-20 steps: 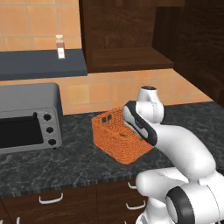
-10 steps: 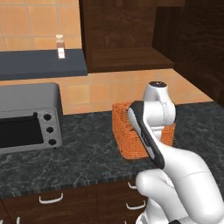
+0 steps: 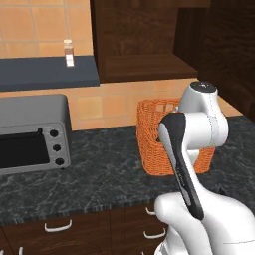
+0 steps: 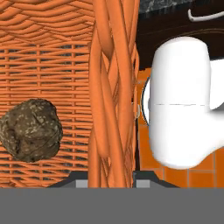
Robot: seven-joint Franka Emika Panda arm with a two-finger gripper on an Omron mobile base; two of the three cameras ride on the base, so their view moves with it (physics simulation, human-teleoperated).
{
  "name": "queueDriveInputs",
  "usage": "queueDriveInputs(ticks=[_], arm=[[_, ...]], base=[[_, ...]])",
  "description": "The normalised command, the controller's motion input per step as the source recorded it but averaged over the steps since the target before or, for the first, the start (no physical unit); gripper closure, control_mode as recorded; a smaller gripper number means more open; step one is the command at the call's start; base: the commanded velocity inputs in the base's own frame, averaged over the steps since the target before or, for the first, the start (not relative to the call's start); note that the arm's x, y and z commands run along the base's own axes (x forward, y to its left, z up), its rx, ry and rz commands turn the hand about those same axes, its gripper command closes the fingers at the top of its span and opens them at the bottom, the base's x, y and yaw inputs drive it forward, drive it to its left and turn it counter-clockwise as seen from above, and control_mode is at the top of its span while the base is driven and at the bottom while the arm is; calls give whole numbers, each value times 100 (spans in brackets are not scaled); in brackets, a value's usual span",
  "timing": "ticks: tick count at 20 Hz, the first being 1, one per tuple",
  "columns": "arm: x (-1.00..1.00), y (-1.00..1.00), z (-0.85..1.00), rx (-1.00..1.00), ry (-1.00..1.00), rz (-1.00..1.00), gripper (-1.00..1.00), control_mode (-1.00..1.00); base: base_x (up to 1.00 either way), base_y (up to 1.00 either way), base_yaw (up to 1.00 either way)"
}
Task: Open the cabinet, pick up the bread from the cabinet and place it in the basket. Then move the basket to the dining counter.
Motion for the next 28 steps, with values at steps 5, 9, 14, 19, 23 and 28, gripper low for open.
queueDriveInputs(ticks=[5, 9, 14, 19, 23, 28], arm=[[-28, 13, 26, -2, -9, 0, 100, 100], [0, 0, 0, 0, 0, 0, 100, 100], [0, 0, 0, 0, 0, 0, 100, 100], [0, 0, 0, 0, 0, 0, 100, 100], [0, 0, 0, 0, 0, 0, 100, 100], [0, 0, 0, 0, 0, 0, 100, 100]], base=[[-31, 35, 0], [-61, 85, 13], [-23, 100, 52], [-4, 52, 95], [-1, 30, 100], [-1, 9, 100]])
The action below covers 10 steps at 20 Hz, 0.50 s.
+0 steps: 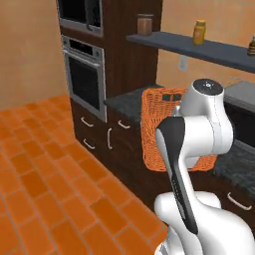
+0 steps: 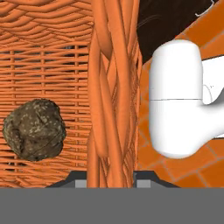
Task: Open the cabinet, pick up the bread from the cabinet and place it in the basket. Then move the basket to the dining counter.
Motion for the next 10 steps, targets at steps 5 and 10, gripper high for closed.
queueDriveInputs(ticks=[5, 10], arm=[[0, 0, 0, 0, 0, 0, 100, 100], [0, 0, 0, 0, 0, 0, 100, 100]], base=[[0, 0, 100], [0, 0, 100]])
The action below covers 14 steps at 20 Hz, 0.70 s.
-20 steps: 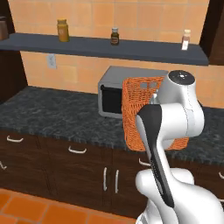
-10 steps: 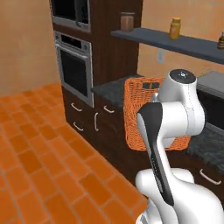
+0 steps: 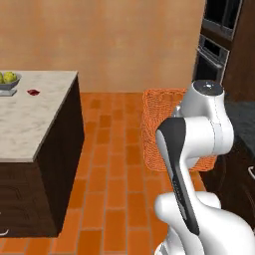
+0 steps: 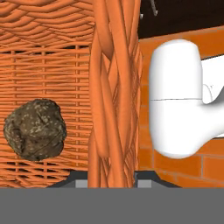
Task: Open the cabinet, pick up the bread from the cabinet and place it in the basket. Then move the basket to the dining counter.
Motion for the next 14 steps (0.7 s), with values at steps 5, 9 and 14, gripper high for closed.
queueDriveInputs(ticks=[5, 9, 14], arm=[[0, 0, 0, 0, 0, 0, 100, 100], [0, 0, 0, 0, 0, 0, 100, 100], [0, 0, 0, 0, 0, 0, 100, 100]], base=[[14, 0, 100], [40, -6, 96], [72, -39, 77]])
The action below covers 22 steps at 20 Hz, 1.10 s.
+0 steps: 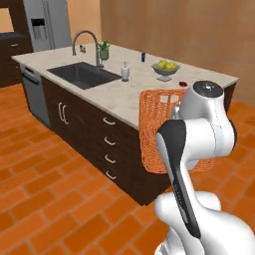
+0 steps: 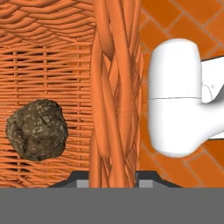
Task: Open the cabinet, pick up the bread from the cabinet and place it in the basket. Then move the basket to the dining counter.
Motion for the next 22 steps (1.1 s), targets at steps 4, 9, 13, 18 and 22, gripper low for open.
queueDriveInputs(ticks=[4, 9, 13, 18, 22], arm=[[0, 0, 0, 0, 0, 0, 100, 100], [0, 0, 0, 0, 0, 0, 100, 100], [0, 0, 0, 0, 0, 0, 100, 100], [0, 0, 0, 0, 0, 0, 100, 100], [0, 0, 0, 0, 0, 0, 100, 100]], base=[[100, -100, 24], [100, -100, 32], [100, -85, 50], [100, -76, 51], [100, -99, 34]])
